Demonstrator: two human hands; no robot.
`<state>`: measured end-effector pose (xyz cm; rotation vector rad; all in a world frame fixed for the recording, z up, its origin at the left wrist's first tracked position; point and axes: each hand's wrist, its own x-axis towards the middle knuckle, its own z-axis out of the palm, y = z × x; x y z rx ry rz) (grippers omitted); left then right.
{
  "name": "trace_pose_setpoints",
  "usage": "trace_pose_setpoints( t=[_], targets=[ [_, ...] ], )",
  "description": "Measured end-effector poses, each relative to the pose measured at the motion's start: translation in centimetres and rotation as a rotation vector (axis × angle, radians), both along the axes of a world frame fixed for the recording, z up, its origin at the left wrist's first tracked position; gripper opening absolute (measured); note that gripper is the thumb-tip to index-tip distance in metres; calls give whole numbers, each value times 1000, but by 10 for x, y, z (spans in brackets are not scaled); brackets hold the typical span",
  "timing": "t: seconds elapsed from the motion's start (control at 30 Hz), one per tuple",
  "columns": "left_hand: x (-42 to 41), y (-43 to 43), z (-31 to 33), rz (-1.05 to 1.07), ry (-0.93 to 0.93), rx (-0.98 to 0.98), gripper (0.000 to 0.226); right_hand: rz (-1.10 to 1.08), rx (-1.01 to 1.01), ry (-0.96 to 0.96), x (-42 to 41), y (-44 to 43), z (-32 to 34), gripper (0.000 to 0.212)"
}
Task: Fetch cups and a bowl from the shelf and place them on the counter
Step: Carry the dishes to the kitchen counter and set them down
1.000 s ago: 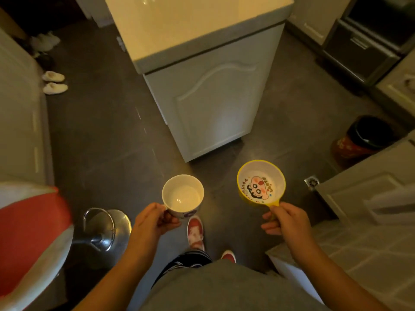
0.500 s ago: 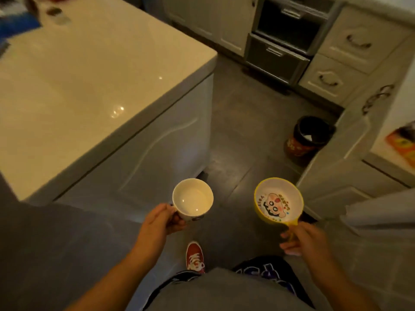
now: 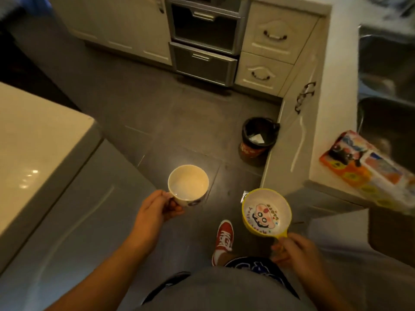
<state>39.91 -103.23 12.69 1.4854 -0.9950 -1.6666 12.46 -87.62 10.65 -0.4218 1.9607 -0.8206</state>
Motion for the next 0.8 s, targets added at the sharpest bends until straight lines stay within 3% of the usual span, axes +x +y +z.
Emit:
trace_pose_setpoints(
  t=[0.43, 0.8],
  targets=[
    [-30, -130, -8, 232, -72, 92, 32, 241, -85, -30, -51, -258, 5, 19],
    [-61, -330, -21, 279, 33, 72, 34, 261, -54, 27, -79, -438, 18, 24]
  ],
)
